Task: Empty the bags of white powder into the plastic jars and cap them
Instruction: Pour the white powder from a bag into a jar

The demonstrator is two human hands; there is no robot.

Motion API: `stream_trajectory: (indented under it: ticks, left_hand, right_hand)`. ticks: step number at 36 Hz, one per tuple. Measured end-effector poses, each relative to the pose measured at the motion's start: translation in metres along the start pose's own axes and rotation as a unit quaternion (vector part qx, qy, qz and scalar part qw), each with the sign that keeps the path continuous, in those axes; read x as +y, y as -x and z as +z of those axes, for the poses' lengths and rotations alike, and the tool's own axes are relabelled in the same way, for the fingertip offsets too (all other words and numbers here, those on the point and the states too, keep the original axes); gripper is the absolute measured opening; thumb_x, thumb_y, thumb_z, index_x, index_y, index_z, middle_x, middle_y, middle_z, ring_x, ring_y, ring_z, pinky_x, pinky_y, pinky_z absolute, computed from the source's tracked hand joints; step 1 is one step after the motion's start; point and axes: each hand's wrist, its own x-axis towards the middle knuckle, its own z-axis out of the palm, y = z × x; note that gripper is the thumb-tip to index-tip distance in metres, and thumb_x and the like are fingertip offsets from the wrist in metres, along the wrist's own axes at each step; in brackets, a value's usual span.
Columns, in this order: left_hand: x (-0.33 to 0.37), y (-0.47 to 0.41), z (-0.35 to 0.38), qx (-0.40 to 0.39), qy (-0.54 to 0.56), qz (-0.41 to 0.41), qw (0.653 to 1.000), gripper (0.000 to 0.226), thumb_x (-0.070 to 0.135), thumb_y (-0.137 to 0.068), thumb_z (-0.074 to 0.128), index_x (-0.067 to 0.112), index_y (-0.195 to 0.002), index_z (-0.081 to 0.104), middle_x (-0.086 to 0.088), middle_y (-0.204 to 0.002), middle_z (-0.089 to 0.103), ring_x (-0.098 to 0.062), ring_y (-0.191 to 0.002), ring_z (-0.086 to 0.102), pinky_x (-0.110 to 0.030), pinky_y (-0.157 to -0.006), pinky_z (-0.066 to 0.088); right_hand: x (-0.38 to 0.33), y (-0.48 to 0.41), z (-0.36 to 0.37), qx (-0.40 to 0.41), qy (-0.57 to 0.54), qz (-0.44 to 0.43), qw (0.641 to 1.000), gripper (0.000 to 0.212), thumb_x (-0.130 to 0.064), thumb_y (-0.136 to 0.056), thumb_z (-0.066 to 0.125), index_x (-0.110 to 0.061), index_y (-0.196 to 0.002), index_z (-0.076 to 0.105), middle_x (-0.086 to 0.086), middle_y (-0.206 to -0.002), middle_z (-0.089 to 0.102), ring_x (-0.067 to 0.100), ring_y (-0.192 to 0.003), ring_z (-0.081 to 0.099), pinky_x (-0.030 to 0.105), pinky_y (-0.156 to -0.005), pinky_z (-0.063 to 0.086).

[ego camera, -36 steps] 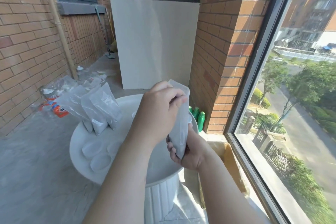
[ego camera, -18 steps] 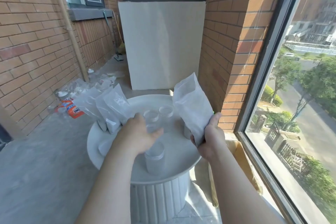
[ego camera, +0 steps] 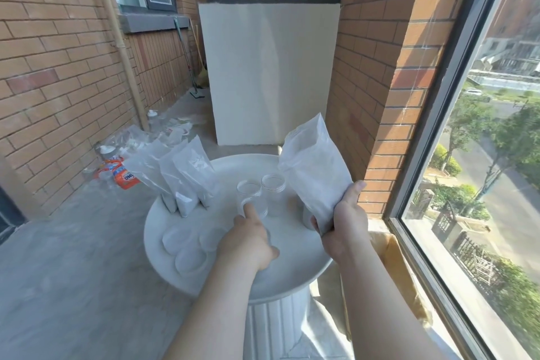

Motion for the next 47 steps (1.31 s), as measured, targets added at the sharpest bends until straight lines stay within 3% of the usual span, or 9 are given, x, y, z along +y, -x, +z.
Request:
stream_trajectory:
  ticks: [5, 8, 11, 16, 20, 22, 25, 34, 47]
  left_hand:
    - [0.000, -0.006, -0.001, 0.015, 0.005, -0.006, 1.000, 0.092, 0.042, -0.083, 0.071, 0.017, -0.143, 0.005, -0.004, -0.127, 0.046, -0.028, -0.111, 0.059, -0.033, -0.077, 0.047]
    - [-0.001, -0.006, -0.001, 0.027, -0.002, -0.001, 1.000, 0.091, 0.042, -0.083, 0.069, 0.018, -0.142, 0.003, -0.001, -0.116, 0.055, -0.026, -0.101, 0.062, -0.031, -0.070, 0.045]
    - [0.000, -0.005, -0.001, 0.023, -0.001, 0.001, 1.000, 0.095, 0.042, -0.083, 0.070, 0.017, -0.144, 0.003, 0.000, -0.118, 0.057, -0.025, -0.104, 0.062, -0.031, -0.071, 0.045]
    - [0.005, 0.005, -0.009, -0.018, -0.010, -0.013, 1.000, 0.126, 0.067, -0.072, 0.071, 0.019, -0.155, -0.011, -0.005, -0.147, 0.036, -0.029, -0.134, 0.040, -0.038, -0.104, 0.040]
    - [0.015, 0.015, -0.028, 0.071, 0.011, 0.010, 0.997, 0.095, 0.054, -0.073, 0.077, 0.017, -0.144, 0.026, -0.005, -0.141, 0.039, -0.029, -0.133, 0.035, -0.035, -0.107, 0.034]
    - [0.021, 0.015, -0.032, 0.089, 0.130, 0.039, 0.987, 0.071, 0.034, -0.075, 0.080, 0.021, -0.135, 0.044, 0.000, -0.133, 0.048, -0.021, -0.120, 0.048, -0.027, -0.092, 0.044]
    - [0.032, 0.016, -0.022, 0.057, 0.399, 0.048, 0.914, 0.047, 0.002, -0.072, 0.075, 0.018, -0.115, 0.063, 0.006, -0.110, 0.064, -0.011, -0.094, 0.061, -0.018, -0.067, 0.045]
    - [0.065, 0.030, 0.018, -0.094, 0.765, 0.004, 0.637, 0.041, -0.024, -0.072, 0.043, 0.001, -0.092, 0.069, -0.013, -0.087, 0.068, -0.022, -0.080, 0.068, -0.038, -0.090, 0.056]
    - [0.073, 0.031, 0.049, -0.113, 0.835, -0.059, 0.535, 0.046, -0.020, -0.064, 0.040, -0.009, -0.100, 0.067, -0.013, -0.092, 0.066, -0.024, -0.087, 0.067, -0.036, -0.085, 0.060]
  right_hand:
    - [0.001, -0.008, -0.003, 0.019, 0.010, -0.026, 0.999, 0.080, -0.085, -0.082, 0.040, -0.022, -0.126, 0.061, 0.003, -0.119, 0.070, 0.030, -0.099, 0.069, 0.033, -0.057, 0.060]
    - [0.001, -0.012, -0.006, 0.036, 0.053, -0.048, 0.997, 0.101, -0.101, -0.061, 0.036, -0.028, -0.125, 0.062, 0.000, -0.120, 0.068, 0.031, -0.109, 0.066, 0.046, -0.086, 0.060]
    - [0.000, -0.014, -0.007, 0.048, 0.051, -0.044, 0.997, 0.086, -0.093, -0.075, 0.034, -0.024, -0.117, 0.065, 0.001, -0.119, 0.067, 0.032, -0.112, 0.064, 0.050, -0.096, 0.055]
    - [-0.004, -0.015, -0.010, 0.062, 0.043, -0.055, 0.996, 0.086, -0.087, -0.084, 0.033, -0.018, -0.126, 0.064, 0.003, -0.122, 0.067, 0.032, -0.110, 0.065, 0.048, -0.090, 0.059]
    - [-0.008, -0.018, -0.012, 0.054, 0.113, -0.139, 0.982, 0.032, -0.053, -0.105, 0.035, -0.038, -0.126, 0.054, -0.002, -0.110, 0.060, 0.022, -0.095, 0.062, 0.023, -0.070, 0.055]
    - [-0.009, -0.017, -0.011, 0.046, 0.128, -0.189, 0.973, 0.035, -0.034, -0.109, 0.033, -0.032, -0.141, 0.045, -0.006, -0.109, 0.057, 0.019, -0.096, 0.060, 0.032, -0.082, 0.052]
    - [-0.010, -0.012, -0.013, 0.043, 0.119, -0.196, 0.972, 0.055, -0.061, -0.102, 0.030, -0.021, -0.113, 0.066, -0.006, -0.089, 0.064, 0.021, -0.082, 0.064, 0.036, -0.074, 0.052]
    - [-0.008, -0.001, -0.020, 0.065, 0.209, -0.273, 0.937, 0.064, -0.068, -0.099, 0.022, -0.018, -0.072, 0.052, -0.002, -0.066, 0.051, 0.020, -0.066, 0.052, 0.033, -0.062, 0.038]
    - [0.001, 0.000, -0.031, 0.036, 0.303, -0.328, 0.894, 0.050, -0.059, -0.103, 0.031, -0.018, -0.085, 0.055, -0.001, -0.076, 0.055, 0.018, -0.070, 0.051, 0.035, -0.062, 0.038]
